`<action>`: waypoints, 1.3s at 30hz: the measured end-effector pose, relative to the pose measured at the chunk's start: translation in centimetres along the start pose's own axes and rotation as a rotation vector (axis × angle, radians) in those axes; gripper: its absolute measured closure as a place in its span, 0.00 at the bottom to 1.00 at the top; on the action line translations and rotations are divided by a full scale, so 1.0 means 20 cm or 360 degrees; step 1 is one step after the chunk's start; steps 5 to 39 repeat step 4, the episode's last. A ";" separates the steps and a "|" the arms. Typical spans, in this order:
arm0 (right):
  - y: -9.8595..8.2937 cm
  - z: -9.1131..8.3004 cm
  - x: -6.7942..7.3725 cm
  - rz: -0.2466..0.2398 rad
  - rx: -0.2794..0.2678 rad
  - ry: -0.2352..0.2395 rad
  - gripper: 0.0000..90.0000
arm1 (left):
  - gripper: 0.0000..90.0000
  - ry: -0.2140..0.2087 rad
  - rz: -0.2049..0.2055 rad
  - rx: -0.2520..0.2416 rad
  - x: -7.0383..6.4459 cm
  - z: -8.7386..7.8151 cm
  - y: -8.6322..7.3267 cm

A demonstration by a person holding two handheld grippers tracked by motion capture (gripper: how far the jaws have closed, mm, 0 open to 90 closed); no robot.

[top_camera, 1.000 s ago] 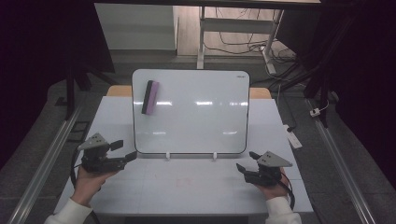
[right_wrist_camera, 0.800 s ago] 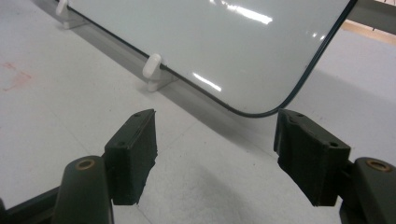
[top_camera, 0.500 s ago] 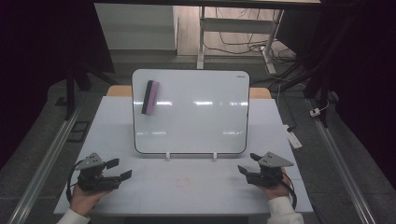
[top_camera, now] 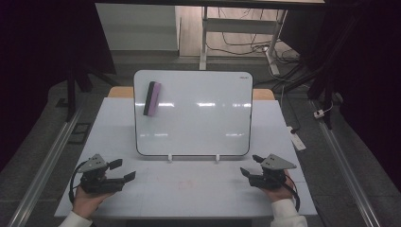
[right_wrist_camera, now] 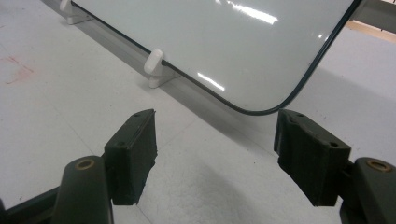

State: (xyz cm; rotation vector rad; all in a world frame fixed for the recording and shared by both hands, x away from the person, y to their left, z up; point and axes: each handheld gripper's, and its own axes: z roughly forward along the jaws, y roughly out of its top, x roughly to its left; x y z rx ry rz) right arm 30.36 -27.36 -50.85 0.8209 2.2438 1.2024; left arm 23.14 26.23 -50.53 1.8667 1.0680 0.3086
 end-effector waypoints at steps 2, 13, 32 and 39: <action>0.00 0.00 0.00 -0.0002 0.0000 -0.0002 0.33 | 0.25 0.0002 0.0002 0.0000 0.00 0.00 0.00; 0.00 0.00 0.00 -0.0005 -0.0001 0.0001 0.33 | 0.25 0.0002 0.0007 0.0000 0.00 0.00 0.00; 0.00 0.00 0.00 -0.0005 -0.0001 0.0001 0.33 | 0.25 0.0002 0.0007 0.0000 0.00 0.00 0.00; 0.00 0.00 0.00 -0.0005 -0.0001 0.0001 0.33 | 0.25 0.0002 0.0007 0.0000 0.00 0.00 0.00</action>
